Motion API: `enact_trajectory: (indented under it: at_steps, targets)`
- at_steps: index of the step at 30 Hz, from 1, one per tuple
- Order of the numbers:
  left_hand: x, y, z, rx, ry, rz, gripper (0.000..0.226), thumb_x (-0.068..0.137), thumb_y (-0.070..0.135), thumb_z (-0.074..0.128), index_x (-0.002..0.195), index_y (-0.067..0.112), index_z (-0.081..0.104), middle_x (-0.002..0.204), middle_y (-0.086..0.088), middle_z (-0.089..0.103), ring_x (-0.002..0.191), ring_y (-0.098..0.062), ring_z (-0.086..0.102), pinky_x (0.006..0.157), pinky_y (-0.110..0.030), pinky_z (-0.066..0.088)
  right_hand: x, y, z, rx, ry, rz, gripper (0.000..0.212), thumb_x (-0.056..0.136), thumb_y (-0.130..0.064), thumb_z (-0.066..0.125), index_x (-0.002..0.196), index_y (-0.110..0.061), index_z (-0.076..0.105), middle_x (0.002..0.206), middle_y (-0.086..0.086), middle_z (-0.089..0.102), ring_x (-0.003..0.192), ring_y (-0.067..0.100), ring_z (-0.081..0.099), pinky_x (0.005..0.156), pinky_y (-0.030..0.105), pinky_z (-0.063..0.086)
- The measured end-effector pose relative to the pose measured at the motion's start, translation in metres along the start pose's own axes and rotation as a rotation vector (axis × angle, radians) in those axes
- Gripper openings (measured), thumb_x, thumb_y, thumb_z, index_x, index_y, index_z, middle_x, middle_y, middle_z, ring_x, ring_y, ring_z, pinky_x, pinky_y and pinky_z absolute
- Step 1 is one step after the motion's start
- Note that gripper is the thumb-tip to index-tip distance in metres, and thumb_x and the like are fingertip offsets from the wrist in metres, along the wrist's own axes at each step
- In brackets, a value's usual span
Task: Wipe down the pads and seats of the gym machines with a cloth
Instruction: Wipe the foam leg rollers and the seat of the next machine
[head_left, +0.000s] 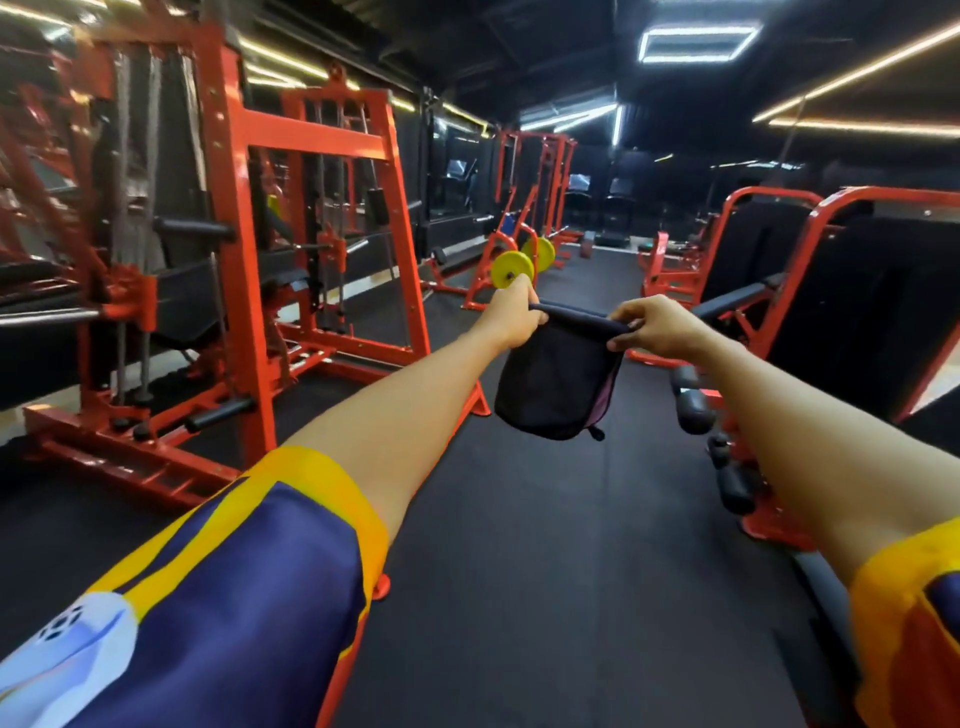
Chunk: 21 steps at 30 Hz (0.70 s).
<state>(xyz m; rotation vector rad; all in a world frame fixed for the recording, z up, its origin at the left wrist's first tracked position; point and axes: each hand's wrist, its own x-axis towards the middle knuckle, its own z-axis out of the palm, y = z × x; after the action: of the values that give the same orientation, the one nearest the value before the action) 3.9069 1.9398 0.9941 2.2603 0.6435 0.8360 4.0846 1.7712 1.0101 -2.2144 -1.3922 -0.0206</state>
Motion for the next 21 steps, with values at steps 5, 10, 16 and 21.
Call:
enact_trajectory:
  at_steps: [5,10,16,21]
  targets:
    - [0.086,-0.029,0.035,-0.042,-0.063,0.014,0.021,0.093,0.015,0.068,0.094,0.015,0.047,0.103,-0.011,0.061,0.089,-0.023,0.056,0.07,-0.031,0.036,0.056,0.036,0.011,-0.022,0.032,0.058,0.029,0.078,-0.017,0.088,0.103,-0.022,0.076,0.095,0.003,0.072,0.094,0.023,0.068,0.09,0.035,0.053]
    - [0.153,-0.05,0.079,-0.079,-0.125,0.082,0.022,0.091,0.013,0.069,0.091,0.016,0.048,0.093,-0.005,0.06,0.09,-0.026,0.057,0.072,-0.03,0.036,0.097,0.077,0.02,-0.008,0.065,0.161,0.032,0.079,-0.015,0.087,0.109,-0.017,0.076,0.099,0.003,0.07,0.098,0.022,0.065,0.09,0.03,0.048]
    - [0.253,-0.079,0.138,-0.164,-0.261,0.221,0.034,0.096,0.016,0.065,0.129,0.022,0.058,0.117,-0.002,0.054,0.106,-0.015,0.049,0.087,-0.022,0.037,0.159,0.142,0.033,0.028,0.163,0.274,0.026,0.079,-0.015,0.086,0.102,-0.023,0.076,0.092,-0.004,0.07,0.089,0.014,0.063,0.087,0.027,0.047]
    - [0.335,-0.081,0.193,-0.207,-0.382,0.172,0.011,0.103,0.026,0.051,0.106,0.015,0.052,0.109,-0.008,0.06,0.097,-0.021,0.054,0.079,-0.031,0.038,0.205,0.192,0.042,0.174,0.3,0.382,0.018,0.091,-0.008,0.073,0.097,-0.024,0.067,0.089,-0.002,0.067,0.079,0.012,0.062,0.072,0.03,0.055]
